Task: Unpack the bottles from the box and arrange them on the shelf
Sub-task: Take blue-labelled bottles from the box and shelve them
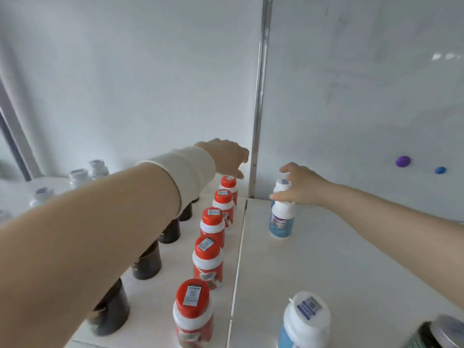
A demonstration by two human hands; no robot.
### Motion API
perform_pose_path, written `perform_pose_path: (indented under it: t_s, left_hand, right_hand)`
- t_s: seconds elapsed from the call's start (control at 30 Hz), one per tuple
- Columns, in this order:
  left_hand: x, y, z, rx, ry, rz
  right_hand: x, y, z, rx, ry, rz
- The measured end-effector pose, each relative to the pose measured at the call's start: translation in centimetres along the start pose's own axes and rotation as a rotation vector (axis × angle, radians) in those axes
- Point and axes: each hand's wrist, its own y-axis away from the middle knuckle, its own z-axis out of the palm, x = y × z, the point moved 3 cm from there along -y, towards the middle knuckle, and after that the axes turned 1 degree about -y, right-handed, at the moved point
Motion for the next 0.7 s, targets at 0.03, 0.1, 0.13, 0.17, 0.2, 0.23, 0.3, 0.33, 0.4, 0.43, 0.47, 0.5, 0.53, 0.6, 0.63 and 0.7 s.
perform_pose_path:
  t_s: [0.03,0.1,0.13,0.17,0.2,0.23,0.3,0.33,0.4,0.43,0.47,0.5,0.53,0.6,0.63,0.7]
  left_hand:
    - [-1.0,1.7,-0.2,0.000,-0.080,-0.030]
    - [-2.9,5.2,-0.5,-0.023,-0.190,-0.091]
    - [-3.9,7.0,-0.5,-0.039,-0.223,-0.121]
    - [-4.9,8.9,-0.6,-0.057,-0.249,-0.153]
    - [-5.9,10.9,-0.7,-0.069,-0.267,-0.187]
    - [-7.1,12.9,-0.8,-0.079,-0.280,-0.225]
    - [-9.3,17.3,-1.1,-0.095,-0.297,-0.300]
    - [-10.6,19.6,-1.2,-0.103,-0.303,-0.339]
    - [-13.2,24.4,-1.2,-0.125,-0.294,-0.428]
    - [-14.7,26.8,-1.0,-0.132,-0.282,-0.473]
    - [-16.1,29.3,-0.8,-0.135,-0.269,-0.515]
    - [-17.5,31.9,-0.5,-0.139,-0.254,-0.558]
    - [-18.9,34.6,-0.2,-0.146,-0.241,-0.604]
    - [-21.7,40.1,0.8,-0.199,-0.239,-0.694]
    - [-23.2,42.9,1.4,-0.241,-0.245,-0.736]
    - [-26.0,48.6,3.1,-0.309,-0.220,-0.823]
  right_hand:
    - [-1.4,0.3,0.2,0.003,0.069,-0.042]
    - [-4.5,1.0,1.1,0.023,0.172,-0.144]
    - [-6.1,1.4,1.8,0.035,0.214,-0.194]
    - [-7.9,1.9,2.6,0.049,0.246,-0.249]
    - [-9.6,2.4,3.4,0.059,0.273,-0.299]
    - [-11.5,2.9,4.2,0.067,0.288,-0.345]
    - [-15.6,4.1,5.8,0.075,0.298,-0.441]
    - [-17.8,4.8,6.7,0.077,0.294,-0.490]
    - [-22.4,6.1,8.4,0.072,0.274,-0.580]
    - [-24.8,6.9,9.4,0.062,0.263,-0.623]
    - [-27.3,7.8,10.5,0.053,0.260,-0.670]
    - [-29.9,8.6,11.7,0.042,0.265,-0.719]
    - [-32.5,9.6,12.9,0.030,0.271,-0.767]
    - [-37.8,11.7,15.7,-0.001,0.261,-0.856]
    - [-40.4,12.8,17.4,-0.020,0.254,-0.900]
    - [-45.3,15.0,21.1,-0.060,0.267,-0.983]
